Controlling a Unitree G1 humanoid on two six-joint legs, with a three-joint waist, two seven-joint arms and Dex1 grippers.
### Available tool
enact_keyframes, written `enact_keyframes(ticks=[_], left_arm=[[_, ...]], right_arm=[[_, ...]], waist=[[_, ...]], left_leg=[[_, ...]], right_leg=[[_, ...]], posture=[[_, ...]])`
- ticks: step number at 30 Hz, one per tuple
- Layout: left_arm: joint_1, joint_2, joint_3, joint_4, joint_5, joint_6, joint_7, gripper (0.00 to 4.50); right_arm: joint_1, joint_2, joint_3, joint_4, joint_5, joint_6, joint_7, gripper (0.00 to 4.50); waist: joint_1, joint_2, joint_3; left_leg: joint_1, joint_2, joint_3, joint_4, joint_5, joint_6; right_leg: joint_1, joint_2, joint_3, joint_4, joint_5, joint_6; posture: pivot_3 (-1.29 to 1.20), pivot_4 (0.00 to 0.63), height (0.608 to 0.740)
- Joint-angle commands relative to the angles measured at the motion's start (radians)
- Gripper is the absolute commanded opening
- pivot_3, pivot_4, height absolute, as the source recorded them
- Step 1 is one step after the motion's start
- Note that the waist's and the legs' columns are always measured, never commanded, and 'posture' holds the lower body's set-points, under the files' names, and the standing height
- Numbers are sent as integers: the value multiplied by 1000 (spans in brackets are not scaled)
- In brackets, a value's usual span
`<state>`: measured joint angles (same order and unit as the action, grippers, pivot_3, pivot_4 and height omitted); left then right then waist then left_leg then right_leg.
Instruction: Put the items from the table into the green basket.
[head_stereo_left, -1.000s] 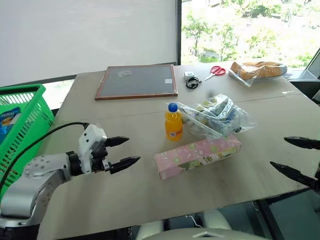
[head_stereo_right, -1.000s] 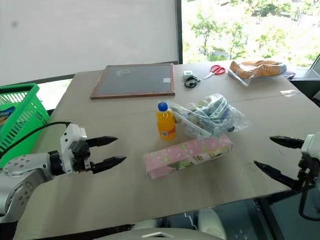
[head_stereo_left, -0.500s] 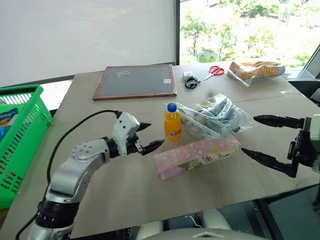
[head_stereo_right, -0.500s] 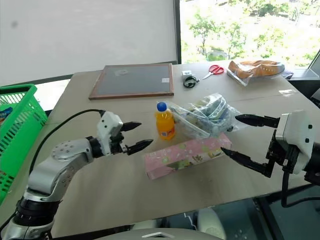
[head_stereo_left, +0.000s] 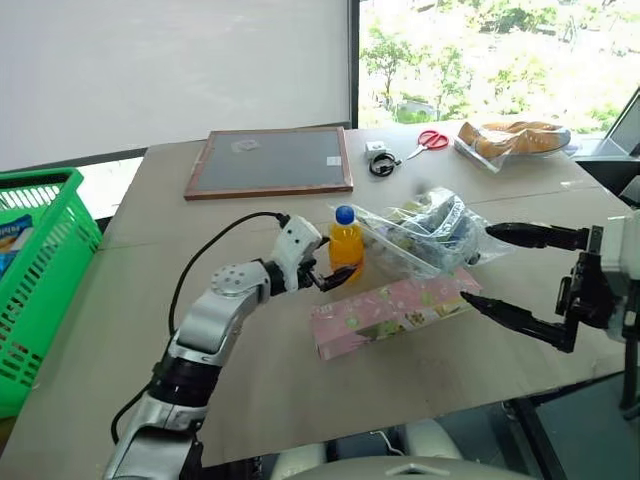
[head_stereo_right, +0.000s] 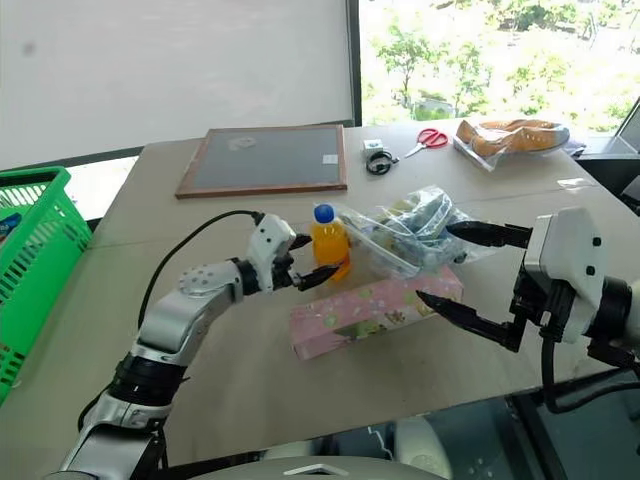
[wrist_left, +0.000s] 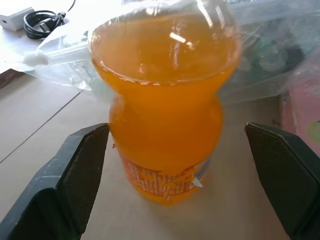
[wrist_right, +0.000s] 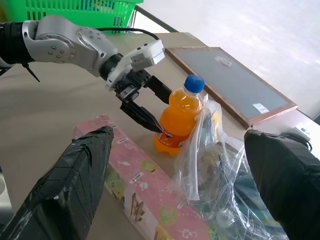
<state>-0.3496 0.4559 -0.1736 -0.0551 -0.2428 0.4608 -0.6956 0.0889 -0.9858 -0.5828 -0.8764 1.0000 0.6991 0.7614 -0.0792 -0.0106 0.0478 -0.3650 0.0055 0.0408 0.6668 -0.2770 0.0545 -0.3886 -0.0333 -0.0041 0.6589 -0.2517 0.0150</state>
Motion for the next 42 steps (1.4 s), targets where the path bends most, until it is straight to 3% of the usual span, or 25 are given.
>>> enact_keyframes(ticks=[1, 4, 5, 12, 16, 19, 26, 31, 34, 38, 42], left_arm=[[-47, -40, -31, 74, 48, -75, 5, 3970], [-64, -78, -25, 112, 55, -91, 9, 2890], [-66, -82, -26, 118, 62, -96, 8, 2818], [-34, -89, 23, 79, 56, -129, 18, 2818], [4, -81, 230, -35, -52, -143, 80, 2818], [8, -32, 339, -51, -46, -158, 143, 2818], [-131, 130, 560, 73, -34, -79, 324, 2818], [-257, 337, 584, 228, 64, -42, 376, 2818], [-353, 489, 564, 419, 150, -62, 416, 2818], [-494, 667, 528, 757, 226, -214, 458, 2818], [-605, 751, 475, 998, 263, -300, 407, 2818]], right_arm=[[18, 8, -9, -24, -2, -18, -12, 4500], [39, 12, -8, -29, -12, -26, -12, 4500], [46, 13, -9, -30, -14, -28, -10, 4500], [64, 16, 9, -34, -25, -35, -13, 4500], [-17, 0, 98, -15, 32, -8, -41, 4500], [-141, 8, 214, 27, 52, 7, -56, 4500], [-642, 175, 614, 279, -73, 83, -48, 4500], [-988, 350, 794, 521, -186, 154, -27, 4500], [-1120, 439, 835, 617, -215, 171, 8, 4500], [-1252, 551, 829, 719, -224, 163, 61, 4500], [-1308, 607, 809, 761, -233, 172, 79, 4500]], waist=[[-3, 0, 0], [-6, 0, -1], [-7, 0, -1], [-13, -1, -1], [-30, -2, 0], [-41, -3, 1], [-27, -4, 1], [12, -7, -1], [21, -12, -4], [21, -17, -7], [31, -20, -9]], left_leg=[[0, 0, 0, 0, 0, 0], [0, 0, 0, 0, 0, 0], [0, 0, 0, 1, 0, 0], [-1, 0, 1, 2, 0, 0], [-1, 0, 2, 1, 0, 0], [-8, 2, 2, 2, 0, 0], [-7, 3, 2, 2, 0, 0], [-22, 1, 1, 4, 3, -5], [-33, 1, 0, 4, 4, -6], [-43, -1, -2, 2, 4, -7], [-51, -6, -5, 3, 4, -8]], right_leg=[[0, 0, 0, 0, 0, 0], [0, 0, 0, 0, 0, 1], [0, 0, 0, 0, 1, 1], [0, -1, 1, -1, 2, 4], [-1, -1, 2, 0, 2, 4], [-9, 1, 2, 3, 3, 3], [-9, 2, 2, 3, 3, 3], [-25, -1, 1, 6, 5, 4], [-35, -1, -1, 6, 6, 3], [-45, -3, -3, 10, 6, 3], [-54, -8, -8, 16, 6, 3]], posture=[[-264, 0, 740], [-264, 0, 740], [-267, 0, 740], [-263, 0, 740], [-229, 0, 740], [-190, 0, 740], [-79, 0, 740], [-24, 0, 740], [-2, 0, 740], [11, 0, 740], [17, 0, 740]])
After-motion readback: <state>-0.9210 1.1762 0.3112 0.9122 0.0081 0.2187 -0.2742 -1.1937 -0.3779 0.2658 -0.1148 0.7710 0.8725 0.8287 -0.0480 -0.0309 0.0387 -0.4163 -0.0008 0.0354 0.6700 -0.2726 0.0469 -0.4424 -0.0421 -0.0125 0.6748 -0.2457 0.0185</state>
